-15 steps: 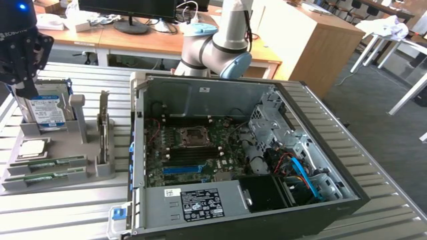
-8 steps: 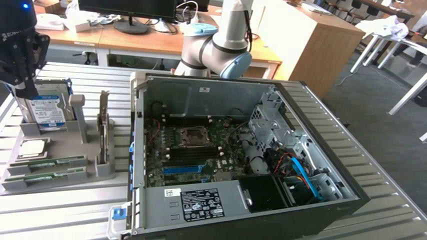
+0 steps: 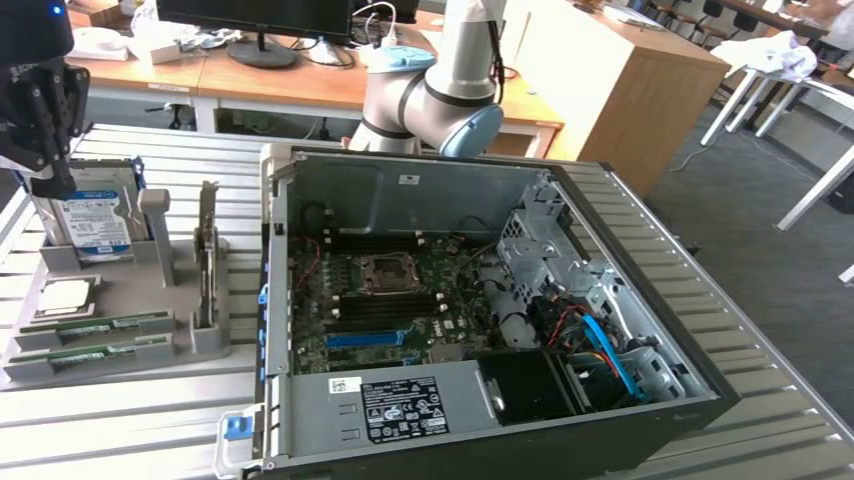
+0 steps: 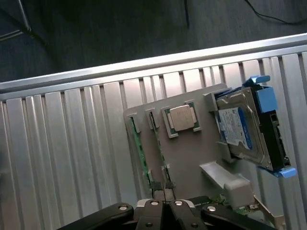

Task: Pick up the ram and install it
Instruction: 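Pick up the ram and move it above insertion slot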

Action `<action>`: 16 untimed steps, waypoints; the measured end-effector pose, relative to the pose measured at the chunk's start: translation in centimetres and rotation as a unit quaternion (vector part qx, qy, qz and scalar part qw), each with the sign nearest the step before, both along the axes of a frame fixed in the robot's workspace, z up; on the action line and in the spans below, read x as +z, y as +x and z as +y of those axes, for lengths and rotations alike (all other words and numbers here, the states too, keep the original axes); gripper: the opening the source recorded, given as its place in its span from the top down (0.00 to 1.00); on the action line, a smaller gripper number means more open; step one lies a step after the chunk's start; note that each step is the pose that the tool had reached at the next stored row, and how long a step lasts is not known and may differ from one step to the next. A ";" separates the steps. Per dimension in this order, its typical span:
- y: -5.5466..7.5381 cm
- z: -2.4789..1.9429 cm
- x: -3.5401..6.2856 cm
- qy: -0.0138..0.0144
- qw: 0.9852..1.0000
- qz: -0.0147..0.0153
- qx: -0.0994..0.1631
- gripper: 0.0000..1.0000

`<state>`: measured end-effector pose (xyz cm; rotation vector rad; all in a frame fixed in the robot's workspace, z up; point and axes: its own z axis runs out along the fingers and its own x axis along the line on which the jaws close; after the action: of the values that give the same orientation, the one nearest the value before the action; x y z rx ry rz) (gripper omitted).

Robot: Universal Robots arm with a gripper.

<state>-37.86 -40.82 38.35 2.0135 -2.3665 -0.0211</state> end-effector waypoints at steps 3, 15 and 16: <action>0.0 0.00 0.00 0.000 1.000 0.000 0.008 0.90; 0.0 0.00 -0.01 0.000 0.999 0.000 0.040 0.90; 0.0 0.00 -0.01 0.000 0.999 0.000 0.048 0.90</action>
<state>-37.86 -40.82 38.34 2.1239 -2.2670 -0.0185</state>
